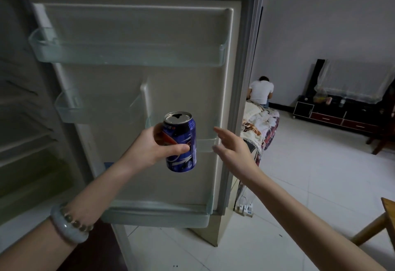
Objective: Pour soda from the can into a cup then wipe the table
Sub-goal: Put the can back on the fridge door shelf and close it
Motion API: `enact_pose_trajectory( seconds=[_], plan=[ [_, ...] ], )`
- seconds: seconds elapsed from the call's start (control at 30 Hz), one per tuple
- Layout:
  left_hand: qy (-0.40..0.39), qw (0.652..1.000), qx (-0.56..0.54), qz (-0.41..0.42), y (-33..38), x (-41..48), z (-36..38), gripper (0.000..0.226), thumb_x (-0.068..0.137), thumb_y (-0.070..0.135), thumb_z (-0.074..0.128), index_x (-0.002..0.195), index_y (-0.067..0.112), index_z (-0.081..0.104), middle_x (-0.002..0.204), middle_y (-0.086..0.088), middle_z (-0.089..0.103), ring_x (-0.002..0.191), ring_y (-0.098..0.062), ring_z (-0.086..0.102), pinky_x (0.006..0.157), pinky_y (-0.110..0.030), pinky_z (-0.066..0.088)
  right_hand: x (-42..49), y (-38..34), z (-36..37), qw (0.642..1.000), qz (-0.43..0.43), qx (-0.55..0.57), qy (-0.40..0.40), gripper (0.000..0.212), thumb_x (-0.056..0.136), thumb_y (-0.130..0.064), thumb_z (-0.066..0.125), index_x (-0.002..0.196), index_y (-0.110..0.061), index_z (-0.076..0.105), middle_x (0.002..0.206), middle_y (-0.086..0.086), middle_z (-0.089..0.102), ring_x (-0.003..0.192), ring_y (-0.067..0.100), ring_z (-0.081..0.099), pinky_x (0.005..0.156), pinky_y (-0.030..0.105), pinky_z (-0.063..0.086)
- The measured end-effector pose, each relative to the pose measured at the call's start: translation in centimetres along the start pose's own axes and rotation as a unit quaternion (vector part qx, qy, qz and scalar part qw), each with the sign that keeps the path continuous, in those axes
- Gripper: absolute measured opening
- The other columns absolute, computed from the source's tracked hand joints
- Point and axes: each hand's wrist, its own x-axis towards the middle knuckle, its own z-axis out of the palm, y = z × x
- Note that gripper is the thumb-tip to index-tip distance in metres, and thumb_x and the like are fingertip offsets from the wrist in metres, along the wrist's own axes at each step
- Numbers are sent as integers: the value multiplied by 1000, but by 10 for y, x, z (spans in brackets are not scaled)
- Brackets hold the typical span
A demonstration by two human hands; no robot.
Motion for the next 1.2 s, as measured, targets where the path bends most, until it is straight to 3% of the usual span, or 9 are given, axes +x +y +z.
enact_pose_trajectory(
  seconds=[0.17,0.23,0.33,0.5,0.6,0.8,0.93,1.07,1.2],
  plan=[
    [-12,999,30,16,37,22,-16,57,48,45,83,99,26,67,95,10,74,89,-5,69,71,-15,52,5,-45,-9,999,-36,-11,-4,46,85,-10,55,130,-18,53,132,0,56,120,16,52,101,36,44],
    [-5,999,39,23,46,31,-20,60,46,48,82,100,26,67,94,10,74,89,-6,69,75,-18,52,10,-58,-11,998,-46,21,-24,43,86,-5,53,127,-15,56,123,-3,61,115,8,56,96,25,46],
    [10,998,58,23,52,44,-20,67,44,52,82,103,24,67,95,6,74,92,-10,69,82,-29,54,18,-67,-10,991,-65,80,-79,42,85,9,48,113,-20,60,95,-15,67,89,-11,63,75,6,46],
    [17,999,31,-29,44,65,-22,67,43,41,87,103,21,67,95,1,74,93,-14,70,83,-34,57,39,-60,-6,990,-63,91,-83,49,84,12,45,116,-24,55,95,-17,64,85,-13,62,74,6,47],
    [29,998,30,-56,33,73,-18,60,48,32,89,102,17,67,97,-2,73,95,-17,69,88,-38,55,49,-50,-3,991,-46,80,-97,49,83,14,44,121,-15,56,98,-11,65,84,-13,62,72,4,46],
    [73,995,34,-66,6,79,-6,43,58,24,89,92,25,62,94,3,70,91,-14,67,81,-31,56,64,-30,1,991,-15,52,-122,47,84,16,43,124,-4,57,109,5,65,101,14,62,93,26,49],
    [71,993,59,-74,-2,81,-6,39,59,23,89,86,26,61,90,5,69,86,-13,66,78,-30,56,71,-32,1,988,-20,-14,-154,47,81,16,43,119,-6,62,106,10,68,100,20,64,88,25,51],
    [65,992,69,-84,-6,82,-9,38,59,23,89,85,26,62,90,4,70,84,-12,66,76,-30,55,75,-34,5,984,-11,-69,-163,45,80,14,42,115,-4,63,110,18,67,107,32,61,97,48,46],
    [65,991,83,-87,-11,82,-8,42,58,21,89,89,26,62,92,2,69,85,-12,66,78,-28,55,76,-34,9,981,0,-102,-167,41,81,8,42,114,-2,64,110,18,67,106,33,61,96,50,46]
  ],
)
